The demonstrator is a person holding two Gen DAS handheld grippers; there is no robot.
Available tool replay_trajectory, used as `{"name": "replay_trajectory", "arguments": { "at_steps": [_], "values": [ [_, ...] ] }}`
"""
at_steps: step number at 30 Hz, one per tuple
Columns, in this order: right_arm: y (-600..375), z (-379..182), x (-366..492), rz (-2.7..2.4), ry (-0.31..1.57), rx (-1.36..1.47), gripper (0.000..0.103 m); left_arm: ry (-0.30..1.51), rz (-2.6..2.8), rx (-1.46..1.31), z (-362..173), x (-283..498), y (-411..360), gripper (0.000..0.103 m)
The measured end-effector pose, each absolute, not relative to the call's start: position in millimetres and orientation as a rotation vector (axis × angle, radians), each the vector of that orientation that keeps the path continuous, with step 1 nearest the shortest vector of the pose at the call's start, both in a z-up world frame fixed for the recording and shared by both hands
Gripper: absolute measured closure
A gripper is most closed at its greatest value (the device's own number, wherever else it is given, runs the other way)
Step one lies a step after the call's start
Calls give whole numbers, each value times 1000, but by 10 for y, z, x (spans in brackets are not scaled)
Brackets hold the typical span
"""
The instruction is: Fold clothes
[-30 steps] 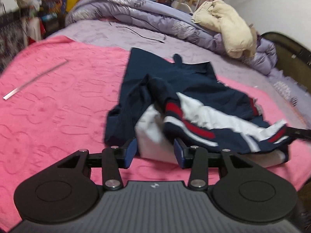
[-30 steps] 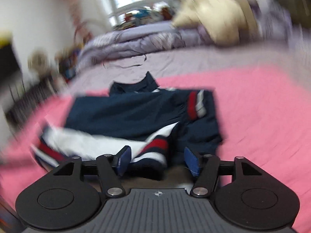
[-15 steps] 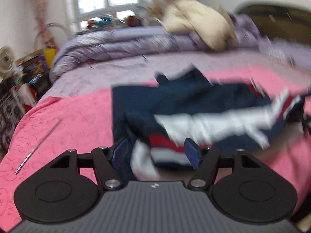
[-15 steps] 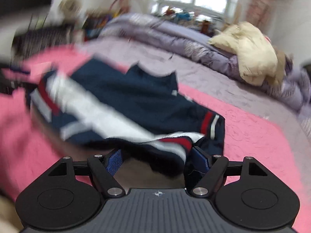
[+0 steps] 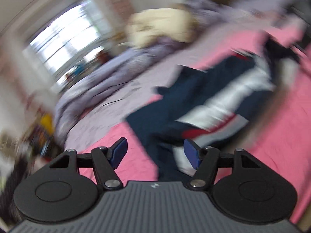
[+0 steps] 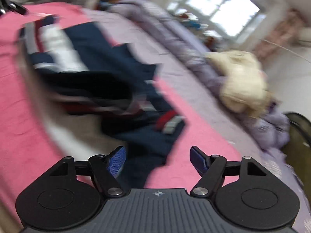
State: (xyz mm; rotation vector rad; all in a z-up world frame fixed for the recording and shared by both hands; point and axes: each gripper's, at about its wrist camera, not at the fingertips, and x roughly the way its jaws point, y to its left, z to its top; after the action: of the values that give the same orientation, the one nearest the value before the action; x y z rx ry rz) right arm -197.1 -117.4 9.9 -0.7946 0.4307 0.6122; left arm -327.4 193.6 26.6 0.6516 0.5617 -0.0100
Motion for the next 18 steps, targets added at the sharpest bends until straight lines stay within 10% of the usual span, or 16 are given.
{"name": "replay_trajectory", "arguments": {
  "at_steps": [18],
  "values": [
    [-1179,304,-691,534,572,-169,20,618,163,103,365,-2013,2635,22]
  ]
}}
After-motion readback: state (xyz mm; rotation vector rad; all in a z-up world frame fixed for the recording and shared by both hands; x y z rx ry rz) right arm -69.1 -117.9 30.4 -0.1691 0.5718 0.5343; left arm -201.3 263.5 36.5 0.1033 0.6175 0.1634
